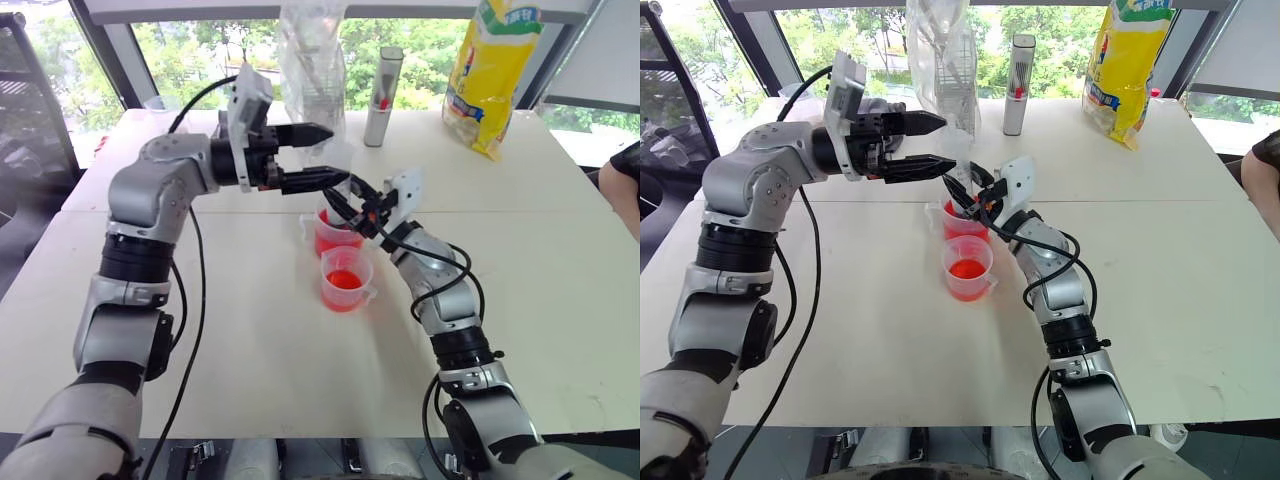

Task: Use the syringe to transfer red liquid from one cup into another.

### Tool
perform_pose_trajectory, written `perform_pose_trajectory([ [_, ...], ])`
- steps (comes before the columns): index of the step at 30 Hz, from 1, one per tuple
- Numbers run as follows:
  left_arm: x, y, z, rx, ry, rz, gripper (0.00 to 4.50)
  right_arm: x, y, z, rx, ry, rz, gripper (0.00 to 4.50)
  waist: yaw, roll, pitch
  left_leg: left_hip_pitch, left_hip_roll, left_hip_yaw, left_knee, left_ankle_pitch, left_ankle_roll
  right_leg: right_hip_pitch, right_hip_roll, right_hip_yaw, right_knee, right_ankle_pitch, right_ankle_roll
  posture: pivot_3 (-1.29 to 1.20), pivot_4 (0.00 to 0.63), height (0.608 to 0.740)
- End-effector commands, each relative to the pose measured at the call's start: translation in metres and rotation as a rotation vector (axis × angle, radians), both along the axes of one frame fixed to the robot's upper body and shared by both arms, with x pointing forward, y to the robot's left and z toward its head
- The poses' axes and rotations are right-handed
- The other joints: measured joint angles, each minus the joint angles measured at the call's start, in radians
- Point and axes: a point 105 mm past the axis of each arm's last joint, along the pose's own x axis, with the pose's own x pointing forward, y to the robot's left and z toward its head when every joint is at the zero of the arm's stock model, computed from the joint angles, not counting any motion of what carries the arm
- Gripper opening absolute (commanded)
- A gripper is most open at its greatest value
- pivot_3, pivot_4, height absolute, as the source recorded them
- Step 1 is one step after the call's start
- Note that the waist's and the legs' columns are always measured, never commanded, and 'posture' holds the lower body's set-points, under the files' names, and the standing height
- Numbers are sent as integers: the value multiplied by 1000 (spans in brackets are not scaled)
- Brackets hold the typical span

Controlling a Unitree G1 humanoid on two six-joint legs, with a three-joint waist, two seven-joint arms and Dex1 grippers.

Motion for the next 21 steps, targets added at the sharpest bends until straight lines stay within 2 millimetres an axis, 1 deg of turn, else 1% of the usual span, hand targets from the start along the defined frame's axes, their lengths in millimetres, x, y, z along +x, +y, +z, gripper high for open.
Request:
perform_pose_trajectory([
  [1, -2, -12, 9, -1, -47, -30, 4500, -6, 4, 14, 10, -64, 20, 1411, 0, 0, 0, 0, 0, 0, 0, 0, 0, 0, 0, 0, 0, 0, 0, 0, 150, 740],
  [4, 1, -18, 5, 4, -39, -40, 3659, -7, 5, 14, 8, -65, 20, 1411, -2, 0, 0, 0, 0, 0, 0, 0, 0, 0, 0, 0, 0, 0, 0, 0, 150, 740],
  [7, 3, -21, 3, 4, -31, -45, 2250, -7, 5, 14, 7, -66, 21, 1411, -2, 0, 0, 0, 0, 0, 0, 0, 0, 0, 0, 0, 0, 0, 0, 0, 150, 740],
  [9, 4, -23, 2, 4, -29, -47, 1138, -8, 4, 15, 7, -67, 21, 1411, -1, 0, 0, 0, 0, 0, 0, 0, 0, 0, 0, 0, 0, 0, 0, 0, 150, 740],
  [11, 4, -24, 3, 0, -28, -49, 207, -8, 4, 15, 7, -69, 21, 1411, -1, 0, 0, 0, 0, 0, 0, 0, 0, 0, 0, 0, 0, 0, 0, 0, 150, 740],
  [12, 5, -24, 3, -3, -28, -50, 94, -8, 4, 15, 7, -69, 21, 1411, -1, 0, 0, 0, 0, 0, 0, 0, 0, 0, 0, 0, 0, 0, 0, 0, 150, 740],
  [18, 9, -27, 10, -28, -43, -31, 94, -8, 5, 11, 4, -59, 21, 1411, 0, 0, 0, 0, 0, 0, 0, 0, 0, 0, 0, 0, 0, 0, 0, 0, 150, 740],
  [21, 12, -27, 18, -43, -58, -20, 94, -8, 5, 8, 2, -39, 24, 1411, -1, 0, 0, 0, 0, 0, 0, 0, 0, 0, 0, 0, 0, 0, 0, 0, 150, 740],
])
